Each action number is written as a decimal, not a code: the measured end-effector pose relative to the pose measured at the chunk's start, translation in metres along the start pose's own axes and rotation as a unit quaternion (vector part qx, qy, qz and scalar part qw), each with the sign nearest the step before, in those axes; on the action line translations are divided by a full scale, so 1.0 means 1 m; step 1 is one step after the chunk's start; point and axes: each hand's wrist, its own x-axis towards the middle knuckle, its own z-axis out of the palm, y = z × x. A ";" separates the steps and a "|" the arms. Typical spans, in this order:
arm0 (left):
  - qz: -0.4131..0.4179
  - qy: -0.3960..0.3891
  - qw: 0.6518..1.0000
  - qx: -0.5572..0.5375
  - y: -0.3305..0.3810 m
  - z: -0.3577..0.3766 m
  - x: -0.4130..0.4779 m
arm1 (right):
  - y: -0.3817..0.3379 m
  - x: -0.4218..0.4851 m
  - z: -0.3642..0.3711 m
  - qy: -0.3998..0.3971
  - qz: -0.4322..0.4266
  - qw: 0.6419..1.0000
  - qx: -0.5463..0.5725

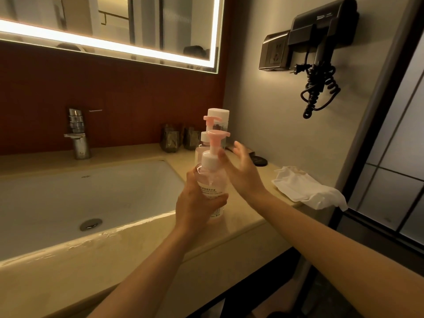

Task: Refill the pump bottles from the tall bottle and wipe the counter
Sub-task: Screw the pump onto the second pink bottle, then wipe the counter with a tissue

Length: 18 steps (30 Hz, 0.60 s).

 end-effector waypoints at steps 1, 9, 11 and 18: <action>-0.005 -0.007 1.000 -0.014 0.000 0.000 0.001 | 0.012 0.002 -0.008 0.030 -0.010 0.999 -0.031; -0.085 -0.099 0.984 -0.123 -0.019 0.009 0.033 | 0.128 0.029 -0.102 0.050 0.113 0.939 -0.321; -0.103 -0.121 0.978 -0.135 -0.024 0.013 0.043 | 0.145 0.034 -0.110 0.015 0.123 0.921 -0.370; -0.117 -0.164 0.969 -0.141 -0.038 0.037 0.074 | 0.171 0.056 -0.119 -0.020 0.140 0.881 -0.452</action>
